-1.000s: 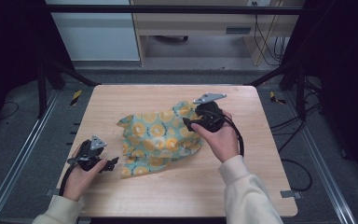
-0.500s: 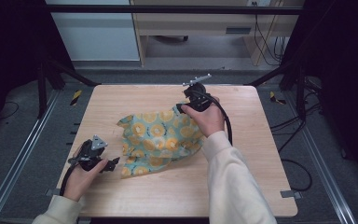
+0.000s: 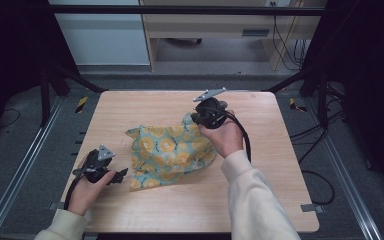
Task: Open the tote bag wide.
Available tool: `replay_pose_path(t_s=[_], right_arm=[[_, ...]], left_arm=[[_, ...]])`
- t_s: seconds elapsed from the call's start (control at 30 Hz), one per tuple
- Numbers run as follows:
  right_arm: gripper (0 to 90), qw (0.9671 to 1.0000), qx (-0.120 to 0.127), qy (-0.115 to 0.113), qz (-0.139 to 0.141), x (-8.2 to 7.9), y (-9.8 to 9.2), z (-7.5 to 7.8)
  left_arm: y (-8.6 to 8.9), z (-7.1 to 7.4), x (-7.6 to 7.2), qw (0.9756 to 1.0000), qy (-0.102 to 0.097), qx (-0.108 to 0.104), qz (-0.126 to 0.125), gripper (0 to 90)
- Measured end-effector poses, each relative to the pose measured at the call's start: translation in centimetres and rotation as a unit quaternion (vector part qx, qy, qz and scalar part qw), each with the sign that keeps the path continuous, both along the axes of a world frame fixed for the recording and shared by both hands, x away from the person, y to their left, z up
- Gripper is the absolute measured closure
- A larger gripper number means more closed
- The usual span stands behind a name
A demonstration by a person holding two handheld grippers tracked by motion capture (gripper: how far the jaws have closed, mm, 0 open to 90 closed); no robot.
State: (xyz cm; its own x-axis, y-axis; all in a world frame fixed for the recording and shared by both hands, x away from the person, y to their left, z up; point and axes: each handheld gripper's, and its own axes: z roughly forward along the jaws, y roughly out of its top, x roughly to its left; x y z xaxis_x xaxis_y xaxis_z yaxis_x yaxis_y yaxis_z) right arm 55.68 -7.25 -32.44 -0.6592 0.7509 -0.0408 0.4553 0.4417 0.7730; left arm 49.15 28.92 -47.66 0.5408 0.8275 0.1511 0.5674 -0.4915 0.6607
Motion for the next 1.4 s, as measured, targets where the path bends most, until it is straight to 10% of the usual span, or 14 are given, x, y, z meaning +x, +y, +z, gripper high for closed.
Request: replay_pose_path(t_s=[0.3,0.6,0.9,1.03,1.13,1.4], right_arm=[[90.0,0.9961,0.048,-0.062,0.042,-7.6,-1.4,1.9],[90.0,0.9938,0.083,-0.047,0.057,-14.8,-3.8,-2.7],[88.3,0.9962,0.069,-0.019,0.05,-15.6,-5.0,-6.2],[74.1,0.9977,0.054,-0.01,0.04,-15.2,-5.3,-6.6],[59.3,0.9981,0.045,-0.02,0.036,-14.8,-5.1,-5.2],[56.8,0.9971,0.032,-0.052,0.047,-12.1,-4.0,-0.9]], left_arm=[[0.1,0.2,0.0,1.0,0.001,0.0,0.003,8.7],[0.3,0.8,-0.2,0.9999,-0.007,-0.011,0.008,13.4],[-0.4,5.0,-0.7,0.9978,-0.05,-0.041,-0.018,25.3],[-1.2,6.7,-0.4,0.9976,-0.052,-0.029,-0.035,27.4],[-2.1,8.4,0.1,0.9971,-0.057,-0.019,-0.047,28.1],[-5.9,12.4,2.2,0.9941,-0.066,0.004,-0.086,29.5]])
